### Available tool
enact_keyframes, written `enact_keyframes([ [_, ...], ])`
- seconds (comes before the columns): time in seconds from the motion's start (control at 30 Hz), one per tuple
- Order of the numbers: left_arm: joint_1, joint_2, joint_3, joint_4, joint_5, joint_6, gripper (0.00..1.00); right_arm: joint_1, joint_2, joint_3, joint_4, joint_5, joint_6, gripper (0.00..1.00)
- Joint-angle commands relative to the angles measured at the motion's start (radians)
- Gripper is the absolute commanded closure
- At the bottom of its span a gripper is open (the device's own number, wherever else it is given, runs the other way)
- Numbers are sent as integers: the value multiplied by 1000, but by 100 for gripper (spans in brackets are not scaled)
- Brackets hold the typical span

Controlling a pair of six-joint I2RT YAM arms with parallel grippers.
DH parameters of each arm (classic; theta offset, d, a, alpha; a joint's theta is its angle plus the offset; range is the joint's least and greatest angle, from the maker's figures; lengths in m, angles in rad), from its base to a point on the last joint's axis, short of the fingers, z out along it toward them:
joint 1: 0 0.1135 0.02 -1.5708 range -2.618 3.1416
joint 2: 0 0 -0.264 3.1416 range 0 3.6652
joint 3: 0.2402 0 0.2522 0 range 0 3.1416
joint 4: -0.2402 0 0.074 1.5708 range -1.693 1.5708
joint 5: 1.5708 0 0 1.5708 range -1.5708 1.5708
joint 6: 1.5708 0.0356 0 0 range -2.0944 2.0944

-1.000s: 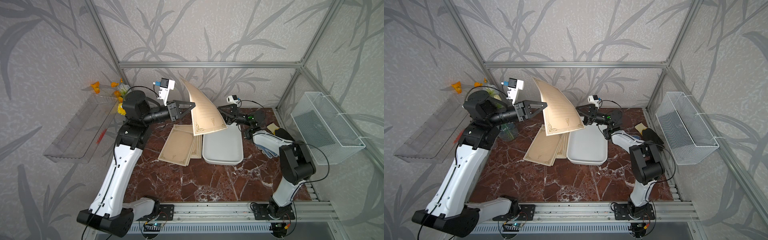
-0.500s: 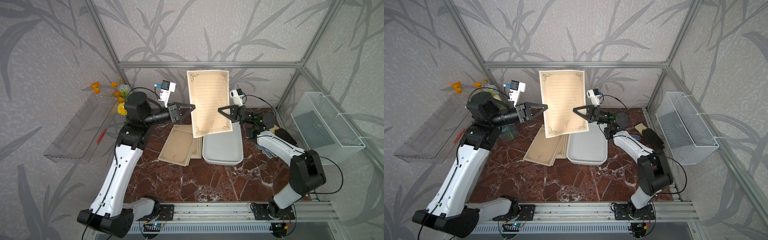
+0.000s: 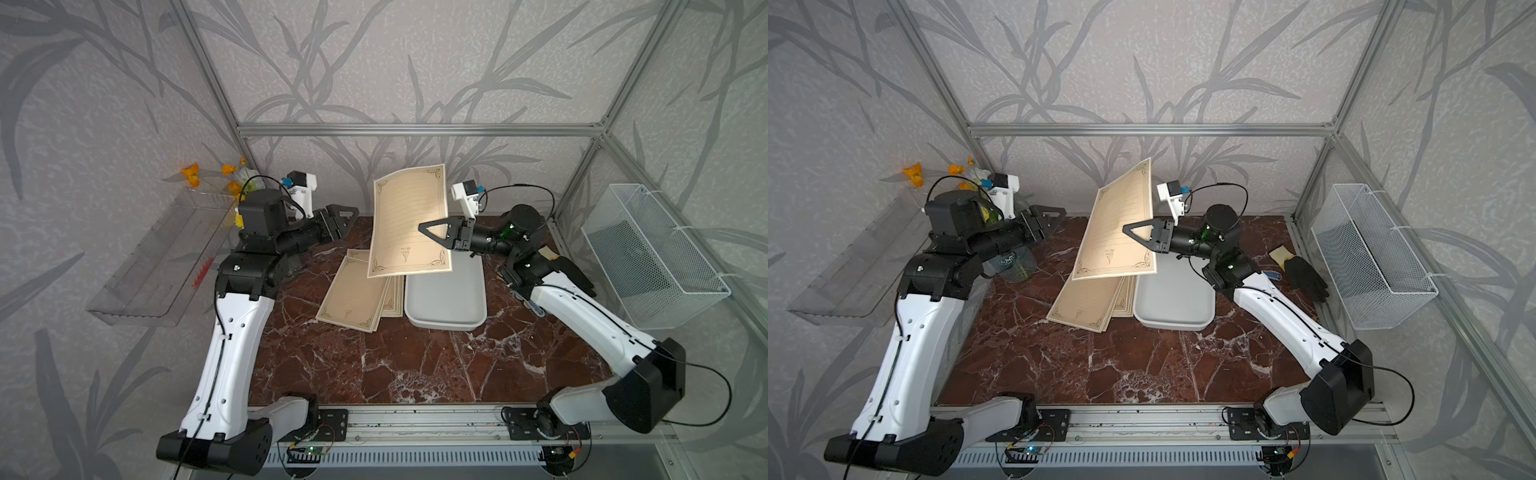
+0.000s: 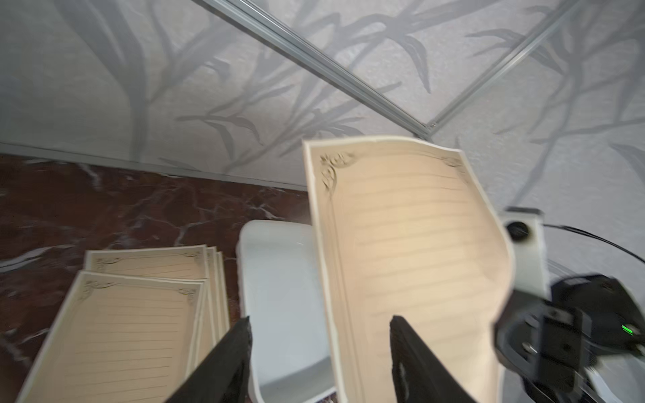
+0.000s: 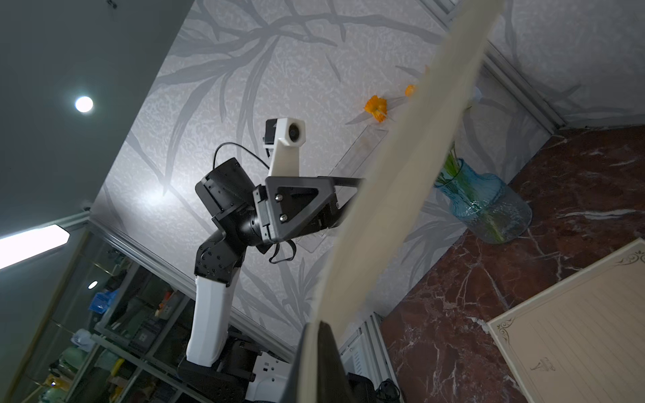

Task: Take out the stationery paper from the storage box
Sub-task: Place the stationery paper at the center of the board.

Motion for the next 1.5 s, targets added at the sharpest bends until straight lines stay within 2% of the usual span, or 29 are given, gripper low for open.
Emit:
enact_keyframes([
  [0.0, 8, -60, 3, -130, -426, 126, 37, 83, 78, 31, -214, 221, -151, 100],
  [0.07, 10, -110, -41, -109, -595, 182, 37, 143, 151, 68, -208, 272, -150, 100],
  [0.13, 11, -156, -84, -81, -709, 221, 37, 184, 231, 116, -196, 294, -142, 100],
  [0.23, 13, -223, -133, -42, -773, 255, 37, 226, 361, 188, -163, 334, -118, 100],
  [0.5, 13, -301, -205, -20, -752, 254, 37, 288, 659, 388, -232, 516, -2, 100],
  [0.63, 14, -314, -236, -17, -718, 240, 37, 309, 769, 513, -391, 625, 16, 100],
  [0.83, 13, -324, -279, -8, -672, 220, 36, 310, 919, 659, -499, 629, 59, 100],
  [1.1, 12, -332, -309, 8, -642, 216, 36, 308, 988, 705, -591, 676, 84, 98],
  [1.23, 10, -335, -307, 13, -642, 220, 36, 306, 987, 682, -669, 697, 119, 94],
  [1.47, 5, -339, -308, 13, -647, 225, 36, 282, 986, 610, -687, 678, 198, 89],
])
